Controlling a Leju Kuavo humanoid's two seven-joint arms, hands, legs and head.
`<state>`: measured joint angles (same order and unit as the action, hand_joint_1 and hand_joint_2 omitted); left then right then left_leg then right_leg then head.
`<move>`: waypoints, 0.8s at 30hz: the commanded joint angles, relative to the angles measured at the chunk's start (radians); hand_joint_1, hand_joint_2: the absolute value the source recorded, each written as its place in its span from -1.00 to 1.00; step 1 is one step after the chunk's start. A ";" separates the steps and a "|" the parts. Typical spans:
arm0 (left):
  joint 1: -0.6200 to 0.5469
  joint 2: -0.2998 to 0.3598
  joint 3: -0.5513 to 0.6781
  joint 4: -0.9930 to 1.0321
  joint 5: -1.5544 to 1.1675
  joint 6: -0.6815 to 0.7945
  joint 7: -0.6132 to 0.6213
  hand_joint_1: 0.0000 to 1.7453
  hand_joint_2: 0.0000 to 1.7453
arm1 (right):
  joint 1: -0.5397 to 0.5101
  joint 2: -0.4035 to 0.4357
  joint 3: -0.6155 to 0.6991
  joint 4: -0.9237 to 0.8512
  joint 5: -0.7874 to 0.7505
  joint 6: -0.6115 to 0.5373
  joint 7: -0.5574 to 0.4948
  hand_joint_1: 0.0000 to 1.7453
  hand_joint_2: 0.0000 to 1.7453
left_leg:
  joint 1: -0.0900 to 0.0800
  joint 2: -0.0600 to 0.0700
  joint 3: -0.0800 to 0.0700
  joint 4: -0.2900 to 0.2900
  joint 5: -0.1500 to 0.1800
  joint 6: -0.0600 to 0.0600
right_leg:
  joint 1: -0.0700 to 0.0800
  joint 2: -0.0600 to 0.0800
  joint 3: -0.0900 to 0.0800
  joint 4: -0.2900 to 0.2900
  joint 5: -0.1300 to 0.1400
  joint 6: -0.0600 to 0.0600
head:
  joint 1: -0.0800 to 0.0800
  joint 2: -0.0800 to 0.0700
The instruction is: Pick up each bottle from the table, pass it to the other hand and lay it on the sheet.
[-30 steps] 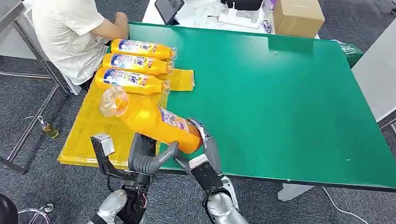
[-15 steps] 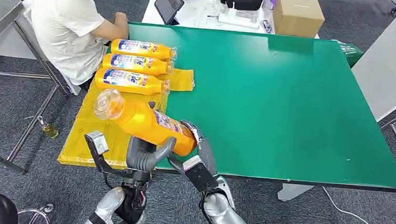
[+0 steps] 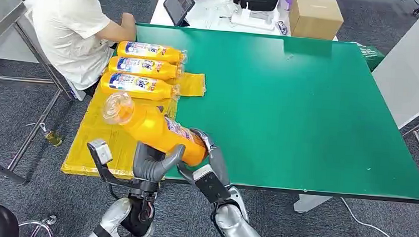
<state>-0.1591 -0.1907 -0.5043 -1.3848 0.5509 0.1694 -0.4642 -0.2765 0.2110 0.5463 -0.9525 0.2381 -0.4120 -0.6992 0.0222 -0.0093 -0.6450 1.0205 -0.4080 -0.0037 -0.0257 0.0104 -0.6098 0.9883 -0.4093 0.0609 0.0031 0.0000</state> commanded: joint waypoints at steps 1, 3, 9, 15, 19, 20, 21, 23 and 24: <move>-0.032 0.010 0.028 0.046 0.104 -0.107 0.040 1.00 1.00 | -0.060 -0.007 0.076 0.100 0.008 0.023 0.001 1.00 1.00 | 0.000 0.002 0.008 -0.001 -0.002 0.002 | 0.002 0.000 0.008 -0.002 -0.002 -0.004 | 0.000 0.000; -0.028 0.009 0.037 0.042 0.125 -0.136 0.036 1.00 1.00 | -0.063 -0.001 0.085 0.133 -0.006 0.085 0.001 0.96 1.00 | 0.000 0.002 0.006 -0.001 -0.002 0.002 | 0.001 0.000 0.006 -0.001 -0.001 -0.003 | 0.000 0.000; -0.002 -0.009 0.057 0.014 0.156 -0.166 0.038 1.00 1.00 | -0.043 -0.002 0.088 0.139 -0.021 0.106 0.001 -1.00 1.00 | 0.000 0.000 0.006 -0.001 -0.002 0.002 | 0.001 -0.002 0.007 -0.002 -0.002 -0.003 | 0.000 0.000; 0.013 -0.003 0.072 -0.003 0.087 -0.162 0.048 1.00 1.00 | -0.018 0.002 0.060 0.105 -0.050 0.069 0.001 -1.00 -1.00 | 0.000 0.000 0.004 -0.001 -0.001 0.001 | 0.001 -0.001 0.003 -0.001 -0.001 -0.002 | 0.000 0.000; 0.019 0.001 0.083 -0.011 0.077 -0.163 0.051 1.00 1.00 | -0.011 0.004 0.043 0.100 -0.059 0.060 0.001 -1.00 -1.00 | 0.000 0.001 0.004 -0.001 -0.002 0.001 | 0.001 -0.001 0.004 -0.001 -0.001 -0.002 | 0.000 0.000; 0.019 0.001 0.083 -0.011 0.077 -0.163 0.051 1.00 1.00 | -0.011 0.004 0.043 0.100 -0.059 0.060 0.001 -1.00 -1.00 | 0.000 0.001 0.006 -0.001 -0.002 0.002 | 0.001 -0.001 0.006 -0.001 -0.002 -0.003 | 0.000 0.000; 0.022 0.003 0.087 -0.014 0.076 -0.163 0.053 1.00 1.00 | -0.009 0.002 0.038 0.097 -0.062 0.058 0.001 -1.00 -1.00 | 0.000 0.000 0.004 -0.001 -0.001 0.001 | 0.001 -0.001 0.004 -0.001 -0.001 -0.002 | 0.000 0.000; 0.023 0.011 0.095 -0.019 0.066 -0.161 0.060 1.00 1.00 | 0.004 0.001 0.022 0.080 -0.070 0.047 0.001 -1.00 -1.00 | 0.000 0.000 0.006 -0.001 -0.002 0.002 | 0.001 -0.002 0.005 -0.001 -0.002 -0.003 | 0.000 0.000; 0.023 0.014 0.098 -0.020 0.063 -0.159 0.061 1.00 1.00 | 0.007 0.000 0.018 0.077 -0.072 0.045 0.001 -1.00 -1.00 | 0.000 0.000 0.003 -0.001 -0.001 0.001 | 0.001 -0.001 0.003 -0.001 -0.001 -0.002 | 0.000 0.000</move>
<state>-0.1222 -0.1911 -0.4234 -1.4015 0.6268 0.0103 -0.4166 -0.2762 0.2193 0.5871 -0.8984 0.1785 -0.3540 -0.7011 0.0223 -0.0090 -0.6450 1.0205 -0.4080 -0.0037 -0.0257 0.0106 -0.6104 0.9883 -0.4093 0.0609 0.0031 0.0000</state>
